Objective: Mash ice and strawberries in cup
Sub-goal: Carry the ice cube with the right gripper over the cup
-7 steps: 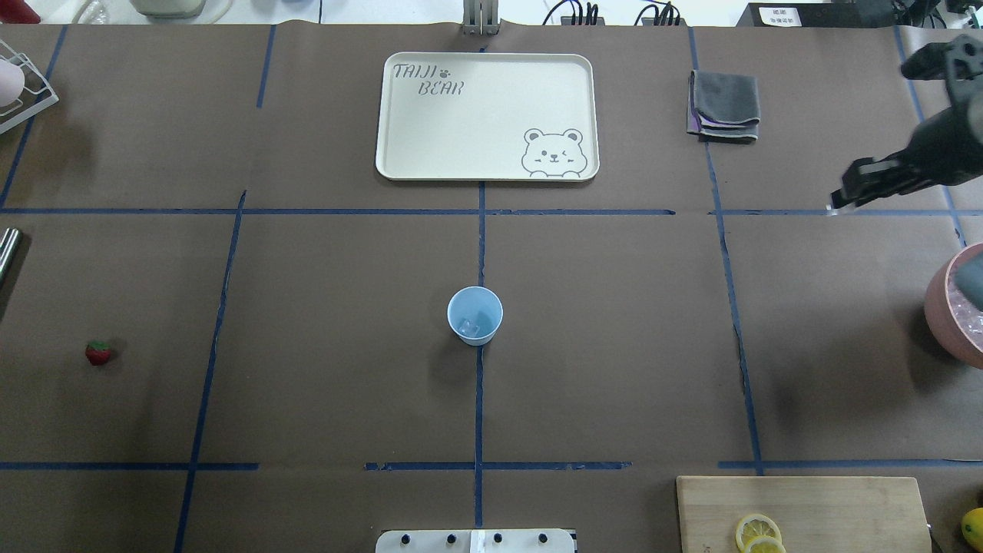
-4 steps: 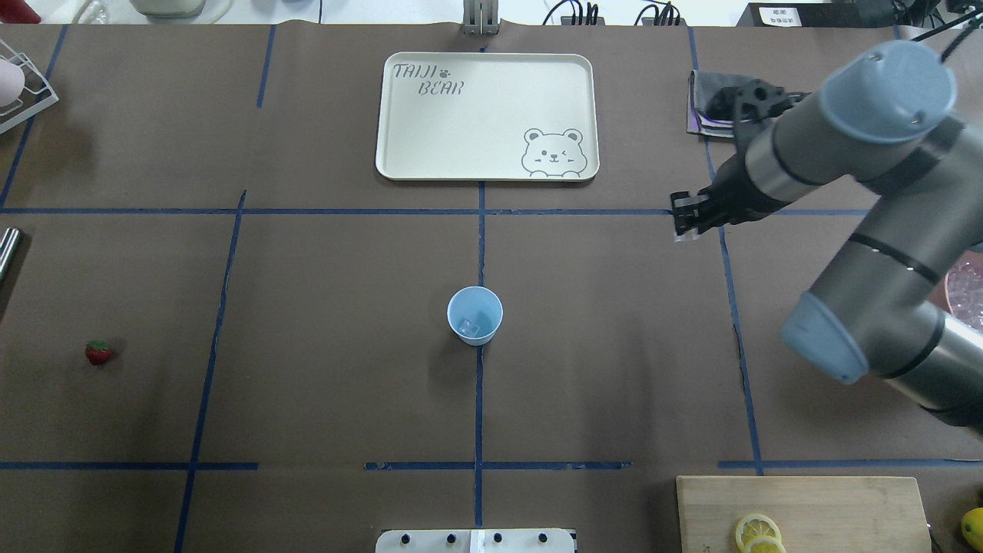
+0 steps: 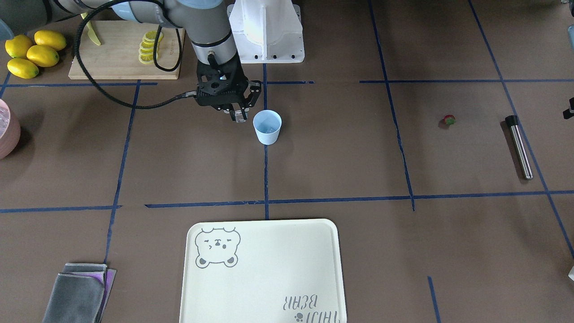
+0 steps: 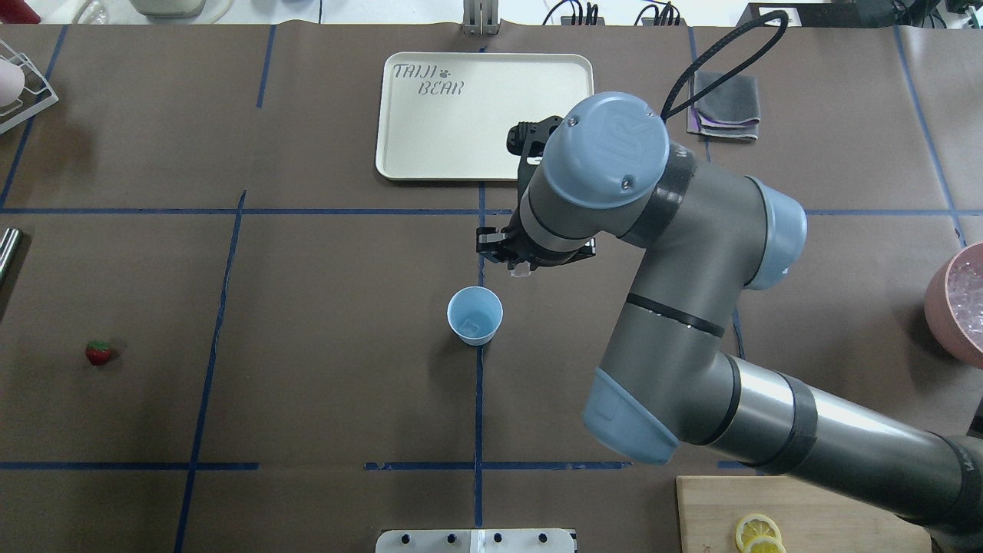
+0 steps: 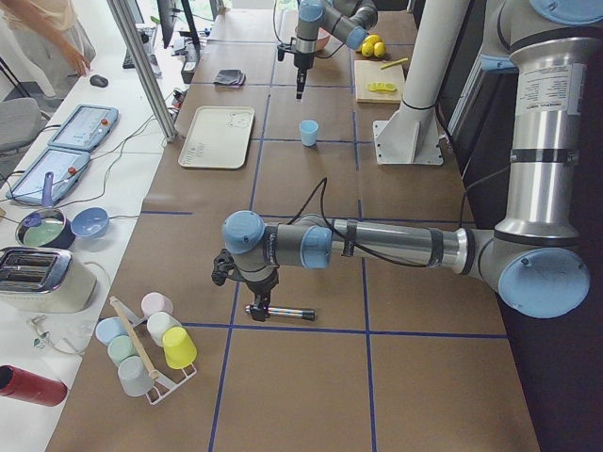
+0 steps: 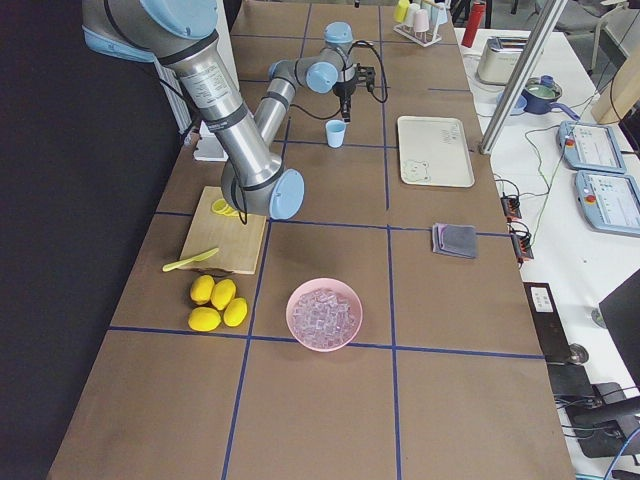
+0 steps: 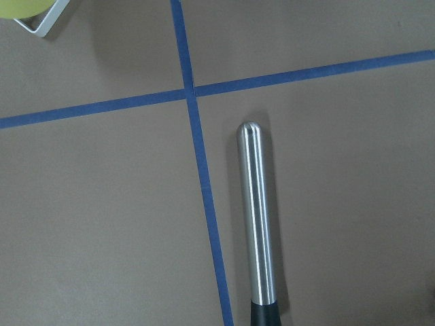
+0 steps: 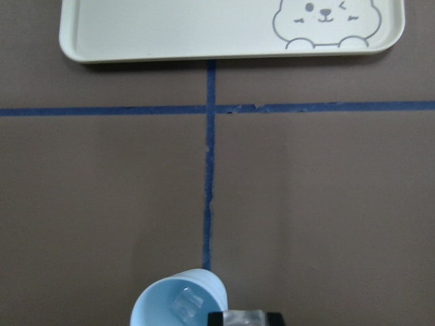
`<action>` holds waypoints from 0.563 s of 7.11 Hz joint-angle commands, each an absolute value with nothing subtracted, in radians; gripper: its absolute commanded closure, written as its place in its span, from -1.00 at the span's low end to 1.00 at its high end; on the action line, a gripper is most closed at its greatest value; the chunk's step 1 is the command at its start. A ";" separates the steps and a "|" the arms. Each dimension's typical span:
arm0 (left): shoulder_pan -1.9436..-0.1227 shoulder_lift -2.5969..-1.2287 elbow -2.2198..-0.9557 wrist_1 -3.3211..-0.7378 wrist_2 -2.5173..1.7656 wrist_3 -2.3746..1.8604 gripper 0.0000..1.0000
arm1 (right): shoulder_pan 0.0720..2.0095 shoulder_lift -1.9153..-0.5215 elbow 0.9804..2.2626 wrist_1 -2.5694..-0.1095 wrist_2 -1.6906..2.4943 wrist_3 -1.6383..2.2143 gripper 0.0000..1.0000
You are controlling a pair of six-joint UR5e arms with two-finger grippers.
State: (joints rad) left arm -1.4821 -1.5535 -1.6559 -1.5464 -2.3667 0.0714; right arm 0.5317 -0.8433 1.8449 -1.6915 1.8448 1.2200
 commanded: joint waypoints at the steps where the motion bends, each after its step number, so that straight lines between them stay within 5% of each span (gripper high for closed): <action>1: -1.513 -1.545 -1.657 -1.581 -2.368 0.072 -1.00 | 0.463 -0.795 1.810 -1.697 1.804 1.236 0.95; 4: -1.513 -1.540 -1.646 -1.582 -2.368 0.077 -1.00 | 0.426 -0.727 1.663 -1.697 1.753 1.287 0.94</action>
